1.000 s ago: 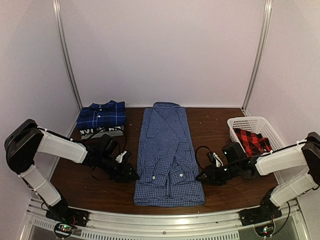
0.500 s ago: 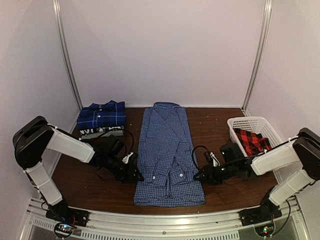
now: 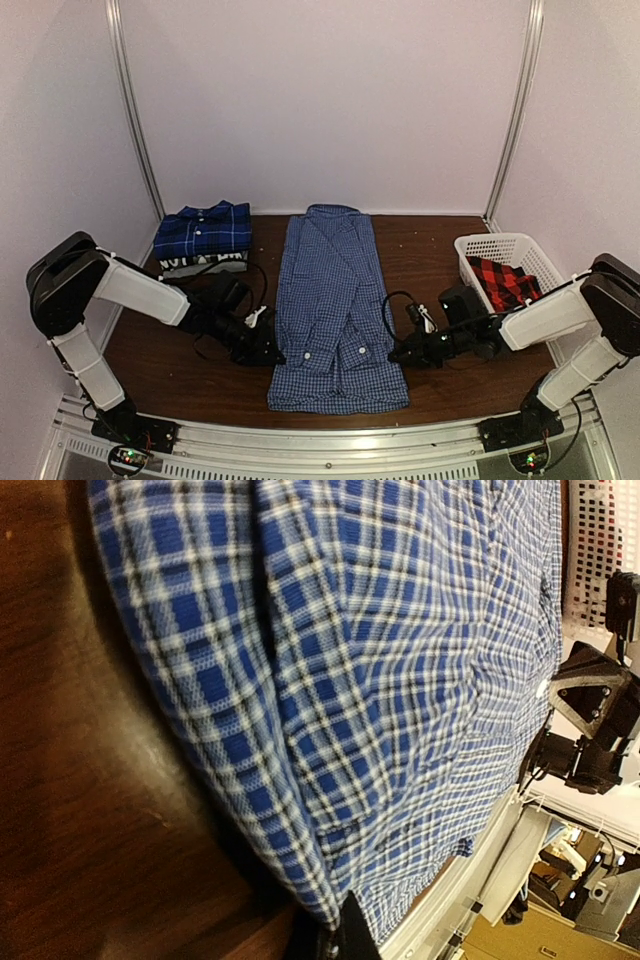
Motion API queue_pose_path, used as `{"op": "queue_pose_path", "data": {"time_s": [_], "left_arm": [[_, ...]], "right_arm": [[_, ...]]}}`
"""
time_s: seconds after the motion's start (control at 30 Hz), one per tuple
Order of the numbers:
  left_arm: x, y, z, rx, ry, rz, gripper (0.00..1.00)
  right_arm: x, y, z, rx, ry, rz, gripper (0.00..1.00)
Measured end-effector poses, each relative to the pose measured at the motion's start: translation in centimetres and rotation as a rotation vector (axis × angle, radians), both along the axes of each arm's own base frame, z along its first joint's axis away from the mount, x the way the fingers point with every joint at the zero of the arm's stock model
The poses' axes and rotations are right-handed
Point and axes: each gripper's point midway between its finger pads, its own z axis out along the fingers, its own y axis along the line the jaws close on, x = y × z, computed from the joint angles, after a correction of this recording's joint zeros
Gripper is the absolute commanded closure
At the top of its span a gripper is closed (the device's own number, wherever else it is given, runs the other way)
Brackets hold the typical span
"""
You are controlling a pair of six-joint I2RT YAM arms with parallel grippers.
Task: Fold and stack the long sleeve shirts
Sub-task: Pick up the rectangle-folded shirt from the center of the board.
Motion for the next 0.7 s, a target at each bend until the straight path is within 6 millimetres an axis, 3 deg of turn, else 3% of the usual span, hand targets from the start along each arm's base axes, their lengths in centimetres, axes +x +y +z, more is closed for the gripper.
{"op": "queue_pose_path", "data": {"time_s": [0.43,0.7], "left_arm": [[0.0,-0.6,2.5,-0.062,-0.007,0.004,1.00],[0.6,-1.1,4.7,-0.138,-0.007,0.024,1.00]], "right_arm": [[0.1,0.5,1.6,0.056,0.003,-0.006,1.00],[1.0,1.3,3.6,0.114,-0.013,-0.013,1.00]]}}
